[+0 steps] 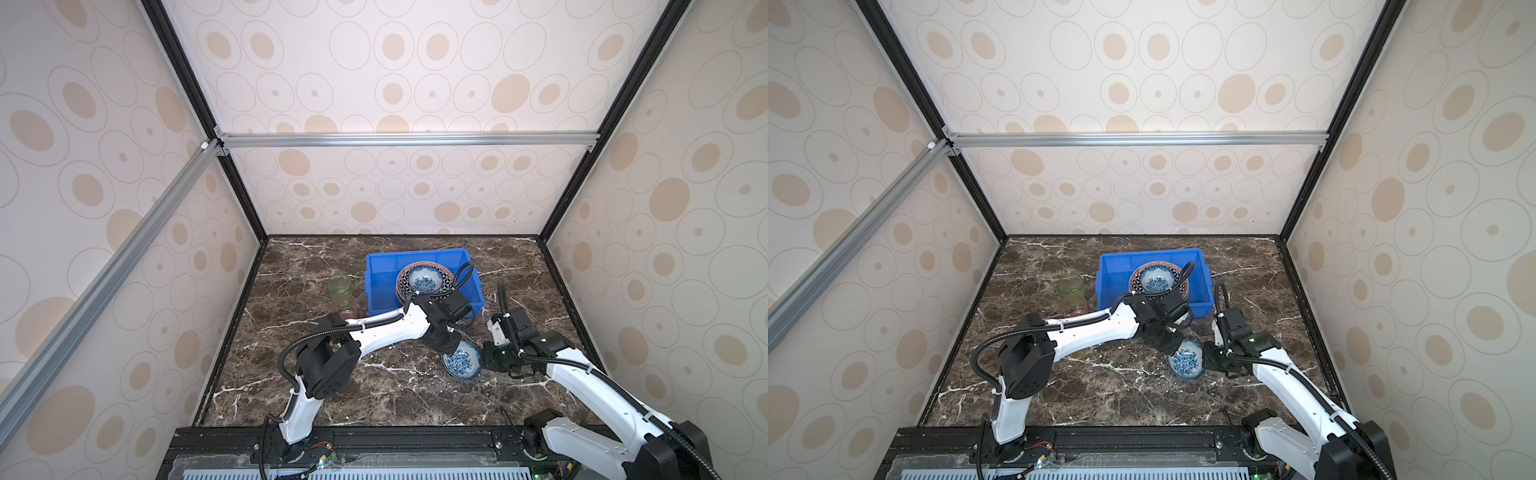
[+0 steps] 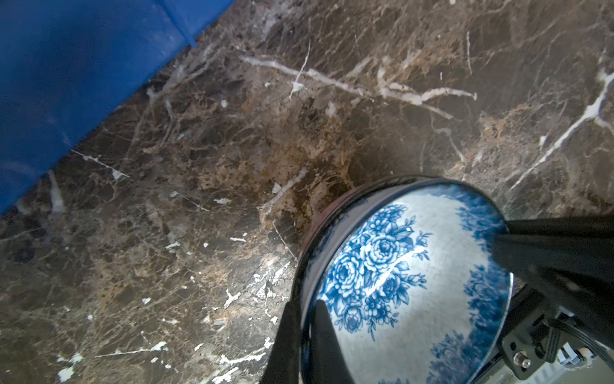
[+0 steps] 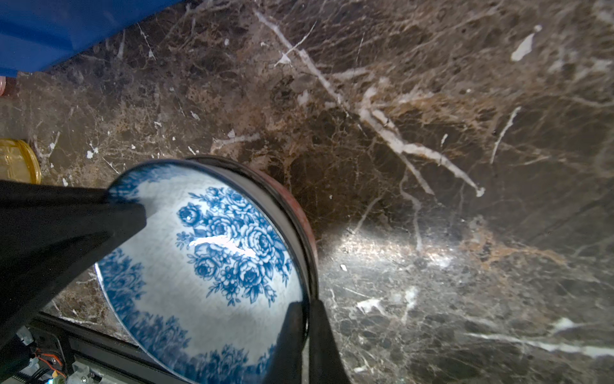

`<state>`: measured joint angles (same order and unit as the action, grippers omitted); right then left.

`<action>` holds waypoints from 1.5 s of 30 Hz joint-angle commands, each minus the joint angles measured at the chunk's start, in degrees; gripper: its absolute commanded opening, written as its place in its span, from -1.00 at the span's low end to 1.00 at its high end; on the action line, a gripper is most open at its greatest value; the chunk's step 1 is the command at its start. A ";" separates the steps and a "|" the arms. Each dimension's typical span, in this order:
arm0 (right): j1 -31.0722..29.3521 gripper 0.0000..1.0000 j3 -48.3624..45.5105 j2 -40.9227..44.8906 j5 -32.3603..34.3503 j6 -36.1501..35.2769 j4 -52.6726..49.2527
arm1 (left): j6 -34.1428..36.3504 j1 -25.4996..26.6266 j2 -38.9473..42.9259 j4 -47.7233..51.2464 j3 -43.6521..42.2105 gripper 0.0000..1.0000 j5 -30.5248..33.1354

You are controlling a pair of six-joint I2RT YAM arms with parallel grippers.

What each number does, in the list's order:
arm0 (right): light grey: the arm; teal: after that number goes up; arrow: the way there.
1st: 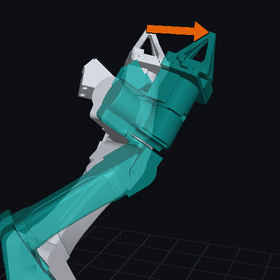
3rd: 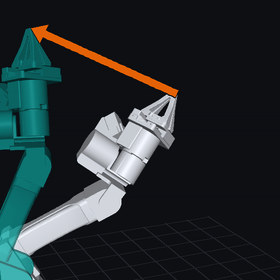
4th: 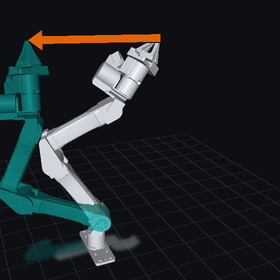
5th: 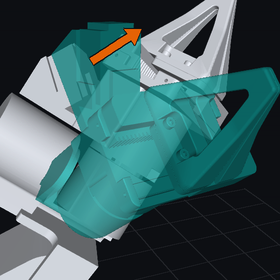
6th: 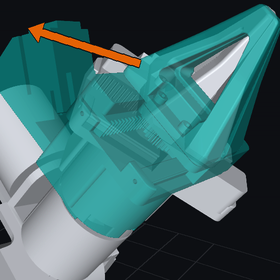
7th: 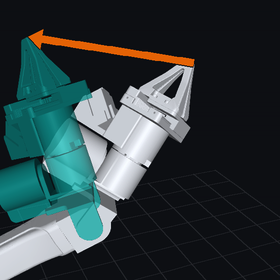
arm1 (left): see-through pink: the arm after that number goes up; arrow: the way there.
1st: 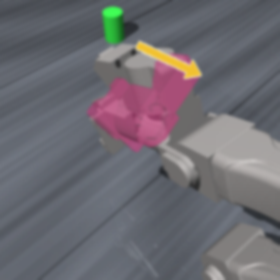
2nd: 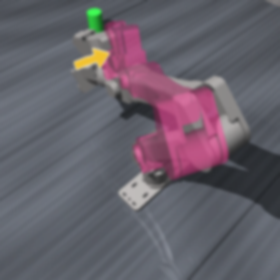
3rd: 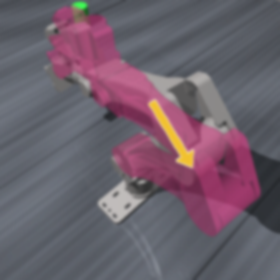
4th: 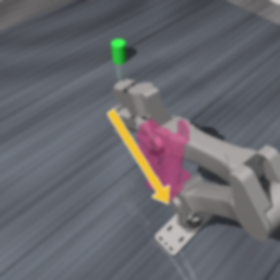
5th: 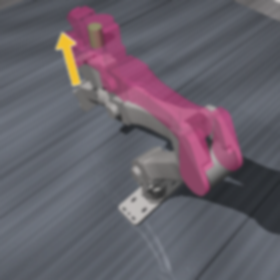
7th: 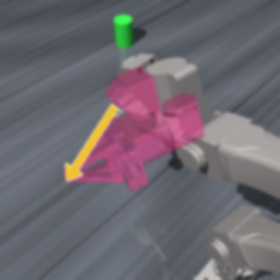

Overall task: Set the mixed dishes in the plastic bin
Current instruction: 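Grasp the rim of the next floral bowl with the left gripper, then lift the floral bowl toward the bin with the left gripper while the right gripper releases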

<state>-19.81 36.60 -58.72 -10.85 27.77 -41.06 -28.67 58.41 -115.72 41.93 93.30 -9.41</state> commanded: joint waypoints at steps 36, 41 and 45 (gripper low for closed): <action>-0.23 -0.42 1.98 8.60 3.49 0.82 -3.39 | -0.05 -0.04 8.34 -2.84 -0.07 -1.00 3.25; -0.23 -0.42 2.41 8.97 3.32 0.90 -3.63 | -0.63 -0.46 9.93 -2.75 -0.84 -1.00 5.09; -0.23 -0.42 2.84 9.36 2.95 1.08 -3.93 | -0.69 -0.57 10.76 -2.51 -1.01 -1.00 6.44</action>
<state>-19.88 38.35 -49.95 -8.91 28.25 -42.41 -28.67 58.19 -108.57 40.34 91.92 -4.73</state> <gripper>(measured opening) 0.290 0.059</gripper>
